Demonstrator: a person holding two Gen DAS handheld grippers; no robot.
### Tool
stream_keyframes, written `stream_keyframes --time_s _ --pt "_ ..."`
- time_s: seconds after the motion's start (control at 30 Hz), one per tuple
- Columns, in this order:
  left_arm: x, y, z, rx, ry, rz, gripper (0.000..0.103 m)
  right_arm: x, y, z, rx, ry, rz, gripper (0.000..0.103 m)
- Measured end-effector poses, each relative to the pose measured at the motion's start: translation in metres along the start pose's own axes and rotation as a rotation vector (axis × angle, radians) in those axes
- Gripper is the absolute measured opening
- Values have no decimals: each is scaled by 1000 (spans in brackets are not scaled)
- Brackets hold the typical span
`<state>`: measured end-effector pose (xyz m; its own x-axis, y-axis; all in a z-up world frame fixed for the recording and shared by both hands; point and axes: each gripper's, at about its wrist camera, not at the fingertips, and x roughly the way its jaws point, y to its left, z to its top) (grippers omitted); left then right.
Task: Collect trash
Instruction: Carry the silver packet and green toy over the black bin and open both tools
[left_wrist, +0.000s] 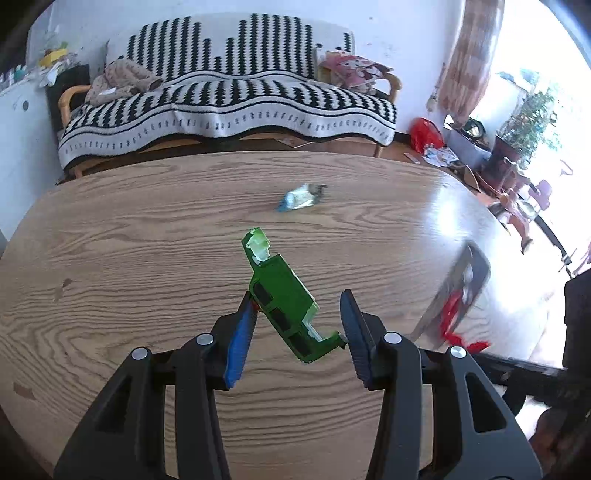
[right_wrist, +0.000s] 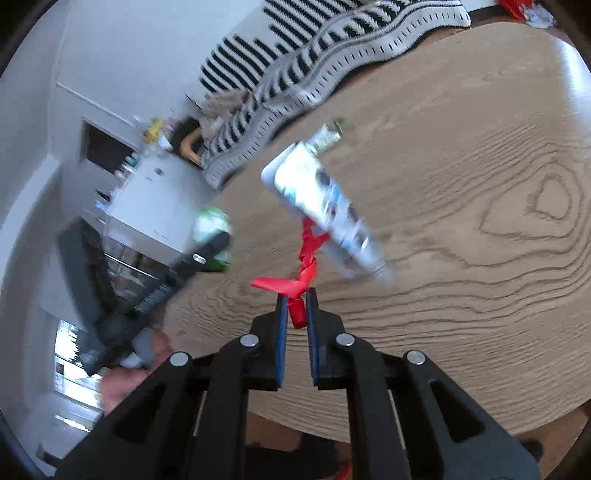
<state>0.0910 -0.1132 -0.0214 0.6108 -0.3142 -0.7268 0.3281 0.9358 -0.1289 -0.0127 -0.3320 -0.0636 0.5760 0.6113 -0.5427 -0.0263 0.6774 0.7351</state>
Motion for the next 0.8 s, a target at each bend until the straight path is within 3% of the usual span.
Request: stream_keyframes --time_s 0.13,0.23,0.6,0.8 --pt "3 -21 -2 30 0 -15 46 -27 -19 8 89 -49 94 11" --pt "8 -36 -2 47 2 -26 46 -43 -18 12 30 -89 -20 10" --pt "24 -100 -7 114 23 -110 46 -86 -37 16 -1 -143 -137 11" --pt "26 -158 -17 184 26 -190 46 -153 -75 0 14 -229 -278 11"
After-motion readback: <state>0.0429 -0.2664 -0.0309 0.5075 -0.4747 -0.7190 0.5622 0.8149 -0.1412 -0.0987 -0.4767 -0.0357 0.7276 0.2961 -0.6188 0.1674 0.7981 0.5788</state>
